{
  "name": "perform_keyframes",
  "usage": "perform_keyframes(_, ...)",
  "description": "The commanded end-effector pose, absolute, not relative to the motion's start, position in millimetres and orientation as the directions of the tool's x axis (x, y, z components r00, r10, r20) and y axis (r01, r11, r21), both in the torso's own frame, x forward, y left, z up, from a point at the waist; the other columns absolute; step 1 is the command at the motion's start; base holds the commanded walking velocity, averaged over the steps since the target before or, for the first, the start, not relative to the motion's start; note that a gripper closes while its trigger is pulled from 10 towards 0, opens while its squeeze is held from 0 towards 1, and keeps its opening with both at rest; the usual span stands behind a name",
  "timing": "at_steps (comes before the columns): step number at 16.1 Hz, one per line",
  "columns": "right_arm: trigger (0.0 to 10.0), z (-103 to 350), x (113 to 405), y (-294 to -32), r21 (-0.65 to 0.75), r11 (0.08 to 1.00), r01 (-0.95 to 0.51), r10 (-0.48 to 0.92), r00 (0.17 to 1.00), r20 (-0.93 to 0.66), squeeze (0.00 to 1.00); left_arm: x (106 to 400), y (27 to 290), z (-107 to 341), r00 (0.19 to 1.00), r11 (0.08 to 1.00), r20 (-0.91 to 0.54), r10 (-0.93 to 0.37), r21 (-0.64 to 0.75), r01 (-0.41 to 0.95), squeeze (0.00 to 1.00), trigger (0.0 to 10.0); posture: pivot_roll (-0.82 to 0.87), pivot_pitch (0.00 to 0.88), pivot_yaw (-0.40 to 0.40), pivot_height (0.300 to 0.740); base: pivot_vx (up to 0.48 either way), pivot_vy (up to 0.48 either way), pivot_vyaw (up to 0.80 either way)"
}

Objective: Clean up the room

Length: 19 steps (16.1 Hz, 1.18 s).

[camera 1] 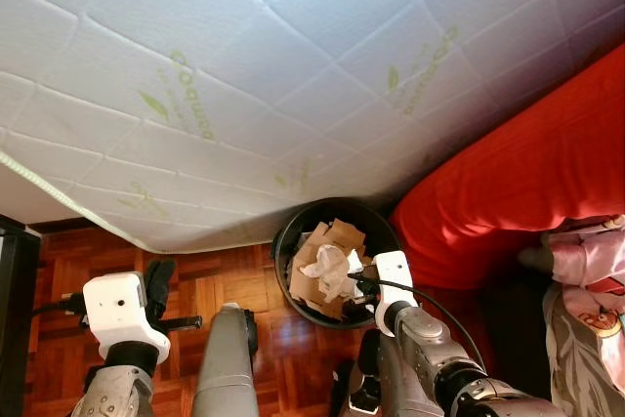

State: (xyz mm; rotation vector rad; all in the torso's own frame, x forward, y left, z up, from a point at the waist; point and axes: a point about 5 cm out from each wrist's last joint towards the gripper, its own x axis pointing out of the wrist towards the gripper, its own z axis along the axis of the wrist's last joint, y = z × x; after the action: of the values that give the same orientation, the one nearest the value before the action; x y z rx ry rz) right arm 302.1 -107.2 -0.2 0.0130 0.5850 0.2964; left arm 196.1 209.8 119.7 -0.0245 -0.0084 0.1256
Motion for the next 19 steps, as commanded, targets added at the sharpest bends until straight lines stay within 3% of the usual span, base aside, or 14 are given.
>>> perform_keyframes(1,10.0,-12,291,-109,0.111,0.959,-0.262,0.276,0.761,-0.587,0.0,190,210,116,0.991,0.99,-0.024,0.134,-0.035,-0.134,0.0,10.0,0.34,0.441,-0.116,0.641,0.0,0.0,0.0)
perform_keyframes(3,10.0,-12,291,-105,0.13,0.952,-0.278,0.3,0.751,-0.588,0.03,189,210,117,0.99,0.99,-0.027,0.136,-0.034,-0.137,0.0,10.0,0.34,0.445,-0.117,0.641,0.0,0.0,0.0)
perform_keyframes(7,10.0,-10,290,-96,0.145,0.932,-0.334,0.354,0.742,-0.57,0.0,186,209,117,0.99,0.989,-0.032,0.141,-0.032,-0.142,0.0,10.0,0.34,0.453,-0.12,0.641,0.0,0.0,0.0)
perform_keyframes(10,10.0,2,298,-85,0.158,0.921,-0.355,0.386,0.792,-0.472,0.0,182,210,116,0.988,0.988,-0.038,0.149,-0.032,-0.15,0.0,10.0,0.34,0.46,-0.117,0.641,0.0,0.0,0.0)
perform_keyframes(19,10.0,29,324,-90,0.038,0.953,-0.302,0.291,0.867,-0.404,0.0,174,210,121,0.987,0.987,-0.038,0.157,-0.03,-0.158,0.0,10.0,0.36,0.484,-0.109,0.641,0.0,0.0,0.0)
